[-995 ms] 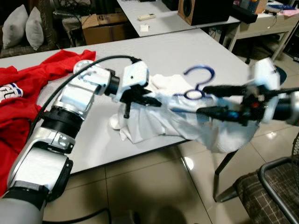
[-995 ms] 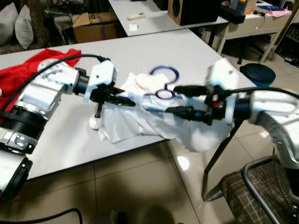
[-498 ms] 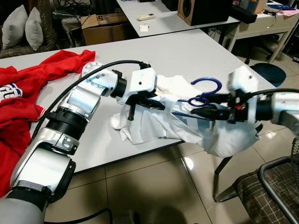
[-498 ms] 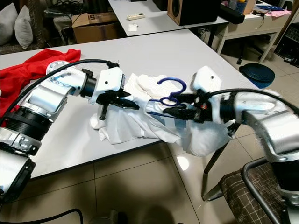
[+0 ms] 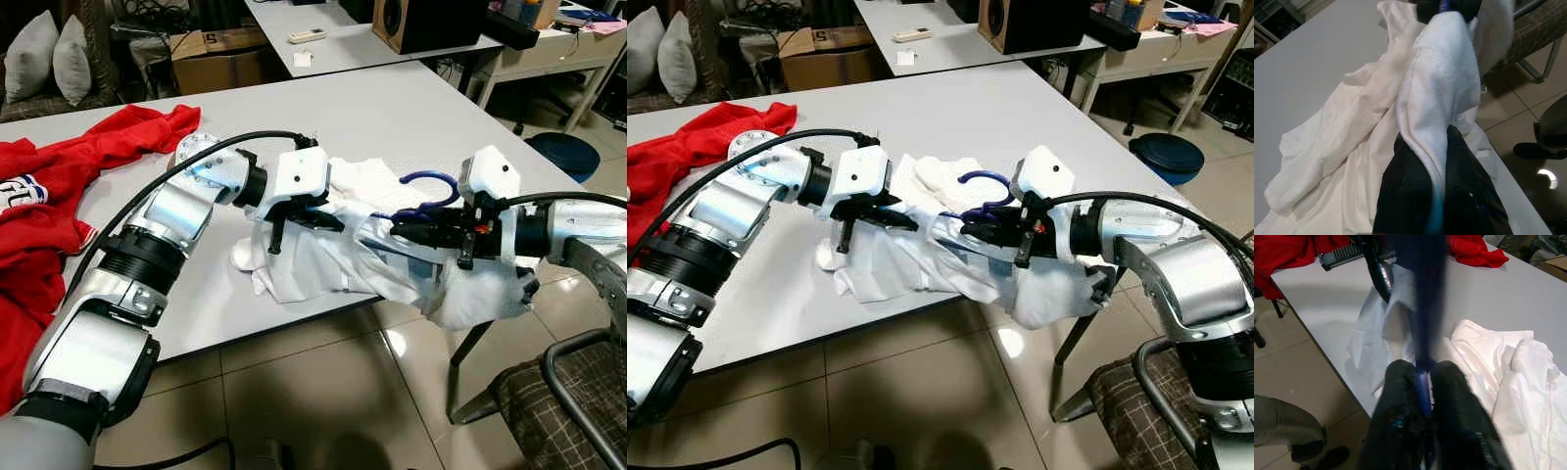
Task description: Hang hanger
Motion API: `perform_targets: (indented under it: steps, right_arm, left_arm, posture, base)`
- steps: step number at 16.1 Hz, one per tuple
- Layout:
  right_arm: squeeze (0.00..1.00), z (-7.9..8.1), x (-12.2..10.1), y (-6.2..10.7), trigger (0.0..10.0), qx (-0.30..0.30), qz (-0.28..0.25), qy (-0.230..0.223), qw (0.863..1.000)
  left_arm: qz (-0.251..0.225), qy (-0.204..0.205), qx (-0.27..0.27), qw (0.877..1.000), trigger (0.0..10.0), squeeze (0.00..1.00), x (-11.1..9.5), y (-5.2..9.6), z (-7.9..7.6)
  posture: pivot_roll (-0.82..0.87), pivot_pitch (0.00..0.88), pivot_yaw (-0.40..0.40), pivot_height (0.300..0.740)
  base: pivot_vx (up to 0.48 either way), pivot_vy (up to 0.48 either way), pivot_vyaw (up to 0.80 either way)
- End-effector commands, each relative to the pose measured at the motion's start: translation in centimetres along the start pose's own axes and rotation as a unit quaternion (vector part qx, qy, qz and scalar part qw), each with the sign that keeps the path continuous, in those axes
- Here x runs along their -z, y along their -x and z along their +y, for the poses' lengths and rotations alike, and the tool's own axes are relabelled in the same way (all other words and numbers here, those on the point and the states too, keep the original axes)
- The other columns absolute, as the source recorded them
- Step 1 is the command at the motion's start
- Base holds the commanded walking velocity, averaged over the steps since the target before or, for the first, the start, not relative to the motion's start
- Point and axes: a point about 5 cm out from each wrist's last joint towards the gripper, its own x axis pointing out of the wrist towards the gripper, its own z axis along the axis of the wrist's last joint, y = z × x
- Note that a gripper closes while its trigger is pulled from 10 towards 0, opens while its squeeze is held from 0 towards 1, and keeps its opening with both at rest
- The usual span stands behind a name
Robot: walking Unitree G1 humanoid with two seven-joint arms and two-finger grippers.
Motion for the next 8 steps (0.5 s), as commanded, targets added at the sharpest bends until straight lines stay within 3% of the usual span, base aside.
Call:
perform_targets:
  steps: [1,2,4,5,8]
  right_arm:
    - [0.00,-0.2,0.2,0.0,0.0,0.013,0.011,-0.004,1.000]
    - [0.00,-0.2,0.2,0.1,0.0,0.014,0.009,-0.005,1.000]
    - [0.00,-0.2,0.2,0.1,0.0,0.015,0.006,-0.005,1.000]
    - [0.00,-0.1,0.2,0.1,0.0,0.017,0.004,-0.006,1.000]
    - [0.00,0.3,0.2,0.4,0.0,0.017,-0.004,-0.017,1.000]
  left_arm:
    - [-0.007,-0.010,-0.013,1.000,0.0,0.00,-0.4,0.2,0.3]
    - [-0.014,0.001,-0.030,0.999,10.0,0.00,-0.4,0.3,0.5]
    - [-0.027,0.020,-0.040,0.999,10.0,0.00,-0.3,0.3,0.6]
    - [-0.036,0.032,-0.037,0.998,10.0,1.00,-0.3,0.3,0.5]
    - [-0.087,0.056,-0.044,0.994,10.0,1.00,-1.0,1.4,0.5]
  posture:
    - [-0.03,0.000,0.036,0.740]
    - [-0.03,0.000,0.036,0.740]
    - [-0.03,0.000,0.037,0.740]
    - [-0.03,0.000,0.037,0.740]
    - [-0.03,0.000,0.030,0.740]
  base:
    - [0.000,0.000,0.00]
    - [0.000,0.000,0.00]
    - [0.000,0.000,0.00]
    - [0.000,0.000,0.00]
    - [0.000,0.000,0.00]
